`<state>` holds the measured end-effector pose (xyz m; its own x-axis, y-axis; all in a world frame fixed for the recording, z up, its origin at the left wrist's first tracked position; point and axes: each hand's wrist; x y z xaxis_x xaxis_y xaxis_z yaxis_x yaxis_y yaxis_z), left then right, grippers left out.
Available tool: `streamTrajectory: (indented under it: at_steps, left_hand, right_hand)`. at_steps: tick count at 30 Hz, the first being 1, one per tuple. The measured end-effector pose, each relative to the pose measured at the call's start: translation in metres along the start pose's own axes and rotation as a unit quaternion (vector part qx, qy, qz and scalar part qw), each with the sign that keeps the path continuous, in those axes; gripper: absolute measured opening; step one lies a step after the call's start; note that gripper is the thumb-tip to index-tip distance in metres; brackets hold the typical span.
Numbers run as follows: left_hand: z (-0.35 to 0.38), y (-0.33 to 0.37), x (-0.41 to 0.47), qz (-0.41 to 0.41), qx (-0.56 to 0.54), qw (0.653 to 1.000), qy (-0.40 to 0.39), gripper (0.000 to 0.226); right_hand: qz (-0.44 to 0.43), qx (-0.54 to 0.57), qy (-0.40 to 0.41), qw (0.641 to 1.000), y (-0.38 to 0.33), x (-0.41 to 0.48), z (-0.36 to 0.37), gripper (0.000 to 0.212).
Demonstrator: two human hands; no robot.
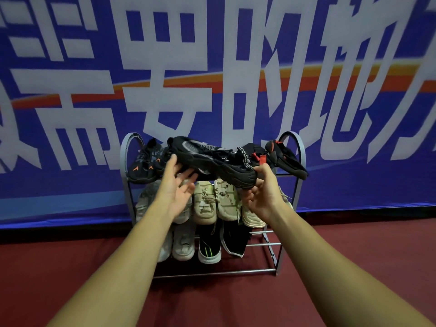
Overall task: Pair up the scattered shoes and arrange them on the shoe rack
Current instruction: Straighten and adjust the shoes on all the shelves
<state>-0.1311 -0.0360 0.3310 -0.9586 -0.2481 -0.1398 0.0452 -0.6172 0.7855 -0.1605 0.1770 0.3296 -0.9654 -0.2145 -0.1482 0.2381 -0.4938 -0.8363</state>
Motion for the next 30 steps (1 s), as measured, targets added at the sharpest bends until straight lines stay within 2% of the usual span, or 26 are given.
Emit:
streamTrajectory:
  at_steps: [4,9,14,18,20,23,25,28,30]
  left_hand:
    - [-0.006,0.005,-0.002,-0.005,-0.012,1.0,0.023,0.058]
    - [-0.004,0.007,-0.005,-0.028,0.017,0.999,0.034,0.056]
    - [-0.007,0.002,-0.009,-0.053,0.053,0.997,0.019,0.025]
    - [-0.002,-0.002,-0.01,-0.07,-0.009,0.997,-0.016,0.021]
    - [0.005,-0.005,-0.009,-0.071,-0.033,0.996,-0.035,0.024]
    - [0.021,-0.014,-0.008,-0.076,-0.043,0.994,-0.068,0.023]
    - [0.03,-0.02,-0.008,-0.065,-0.029,0.994,-0.082,0.02]
    - [0.037,-0.028,-0.008,-0.049,0.023,0.996,-0.075,0.019]
    - [0.036,-0.03,-0.008,-0.042,0.064,0.995,-0.065,0.024]
  right_hand:
    - [-0.002,-0.009,0.012,1.0,-0.001,0.002,-0.003,0.028]
    - [-0.013,0.034,0.031,0.999,-0.008,0.007,-0.005,0.031]
    - [-0.037,0.086,0.065,0.993,-0.012,0.015,-0.008,0.042]
    - [-0.067,0.131,0.064,0.987,-0.012,0.022,-0.009,0.046]
    - [-0.071,0.109,0.048,0.99,-0.012,0.023,-0.003,0.039]
    - [-0.047,0.001,-0.006,0.999,-0.004,0.022,0.012,0.022]
    - [-0.043,-0.05,-0.045,0.997,0.006,0.021,0.021,0.021]
    - [-0.068,-0.073,-0.017,0.995,0.014,0.023,0.025,0.035]
    - [-0.082,-0.074,-0.003,0.994,0.014,0.027,0.023,0.024]
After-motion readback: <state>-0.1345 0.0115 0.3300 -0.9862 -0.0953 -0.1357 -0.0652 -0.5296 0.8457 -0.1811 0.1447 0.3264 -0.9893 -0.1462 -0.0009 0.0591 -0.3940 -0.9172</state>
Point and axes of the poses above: each hand's wrist, its own x-axis towards the middle knuckle, its own z-axis out of the palm, y = z × x, and after that the axes turned 2 degrees about -z, right-handed
